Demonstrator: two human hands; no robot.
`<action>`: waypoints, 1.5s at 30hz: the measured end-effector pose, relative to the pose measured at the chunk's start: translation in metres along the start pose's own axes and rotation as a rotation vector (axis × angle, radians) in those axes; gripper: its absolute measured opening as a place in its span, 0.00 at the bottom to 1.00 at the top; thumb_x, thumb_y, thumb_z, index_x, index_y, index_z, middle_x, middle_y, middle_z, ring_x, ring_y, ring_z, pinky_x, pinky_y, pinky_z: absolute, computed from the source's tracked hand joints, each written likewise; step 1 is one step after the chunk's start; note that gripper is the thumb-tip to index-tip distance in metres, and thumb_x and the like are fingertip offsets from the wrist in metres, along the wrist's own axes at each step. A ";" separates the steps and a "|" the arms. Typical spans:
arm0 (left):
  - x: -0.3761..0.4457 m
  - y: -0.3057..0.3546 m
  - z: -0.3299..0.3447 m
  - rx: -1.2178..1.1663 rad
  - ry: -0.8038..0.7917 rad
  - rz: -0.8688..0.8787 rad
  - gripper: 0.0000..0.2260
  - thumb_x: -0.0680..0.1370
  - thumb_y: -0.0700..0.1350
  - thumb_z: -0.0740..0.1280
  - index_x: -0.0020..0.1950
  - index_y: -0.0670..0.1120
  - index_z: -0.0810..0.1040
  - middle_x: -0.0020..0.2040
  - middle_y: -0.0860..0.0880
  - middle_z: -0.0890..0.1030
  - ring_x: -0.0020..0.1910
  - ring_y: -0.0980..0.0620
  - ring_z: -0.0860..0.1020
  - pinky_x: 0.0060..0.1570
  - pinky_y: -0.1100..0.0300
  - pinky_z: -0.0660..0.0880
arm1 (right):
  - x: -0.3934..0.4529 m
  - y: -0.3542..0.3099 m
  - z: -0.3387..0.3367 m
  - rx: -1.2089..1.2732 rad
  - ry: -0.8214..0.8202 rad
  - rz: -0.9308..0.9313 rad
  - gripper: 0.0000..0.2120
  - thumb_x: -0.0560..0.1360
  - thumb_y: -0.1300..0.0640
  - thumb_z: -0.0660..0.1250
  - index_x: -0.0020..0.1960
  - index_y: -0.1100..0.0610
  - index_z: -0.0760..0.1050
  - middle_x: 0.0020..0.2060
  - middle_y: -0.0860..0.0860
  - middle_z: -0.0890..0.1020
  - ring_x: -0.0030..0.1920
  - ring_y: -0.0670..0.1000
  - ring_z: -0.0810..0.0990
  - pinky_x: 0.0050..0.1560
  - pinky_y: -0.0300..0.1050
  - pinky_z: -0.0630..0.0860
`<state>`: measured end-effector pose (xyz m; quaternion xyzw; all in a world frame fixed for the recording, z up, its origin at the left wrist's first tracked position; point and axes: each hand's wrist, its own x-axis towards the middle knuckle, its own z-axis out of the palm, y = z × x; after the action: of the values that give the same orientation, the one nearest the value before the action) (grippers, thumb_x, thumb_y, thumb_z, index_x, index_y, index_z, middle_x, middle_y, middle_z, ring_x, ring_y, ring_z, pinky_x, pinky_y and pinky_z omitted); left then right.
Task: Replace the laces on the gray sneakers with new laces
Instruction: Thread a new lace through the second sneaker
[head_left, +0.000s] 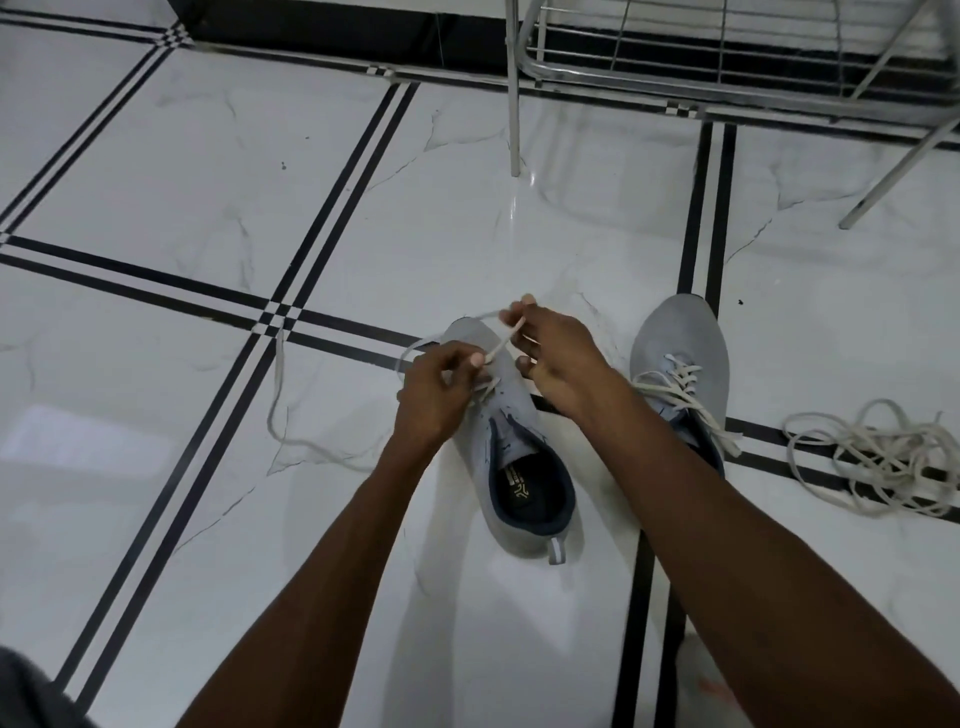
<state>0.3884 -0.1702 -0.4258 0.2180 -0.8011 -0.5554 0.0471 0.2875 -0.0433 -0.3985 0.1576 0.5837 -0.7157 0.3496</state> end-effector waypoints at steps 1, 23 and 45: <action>-0.004 -0.004 -0.002 -0.061 0.081 -0.091 0.09 0.83 0.46 0.66 0.50 0.45 0.84 0.46 0.53 0.85 0.47 0.59 0.82 0.48 0.62 0.78 | 0.001 -0.005 0.000 0.189 0.017 0.045 0.09 0.82 0.51 0.64 0.49 0.53 0.81 0.43 0.46 0.85 0.44 0.47 0.78 0.41 0.42 0.68; 0.022 0.037 -0.014 -0.245 -0.041 -0.156 0.11 0.80 0.45 0.71 0.58 0.39 0.83 0.46 0.47 0.87 0.42 0.51 0.84 0.41 0.63 0.81 | -0.008 0.035 0.011 -1.060 -0.186 -0.401 0.12 0.83 0.60 0.55 0.56 0.56 0.78 0.48 0.54 0.82 0.48 0.53 0.80 0.45 0.44 0.72; -0.016 0.007 -0.010 0.012 0.074 0.094 0.06 0.79 0.47 0.73 0.47 0.46 0.87 0.40 0.52 0.86 0.41 0.55 0.85 0.46 0.58 0.81 | -0.003 0.009 0.004 0.141 0.040 0.006 0.07 0.79 0.57 0.69 0.52 0.59 0.83 0.44 0.50 0.86 0.37 0.44 0.77 0.33 0.37 0.66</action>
<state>0.4040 -0.1700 -0.4128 0.2007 -0.8115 -0.5393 0.1014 0.2966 -0.0470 -0.4015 0.1980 0.5381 -0.7507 0.3282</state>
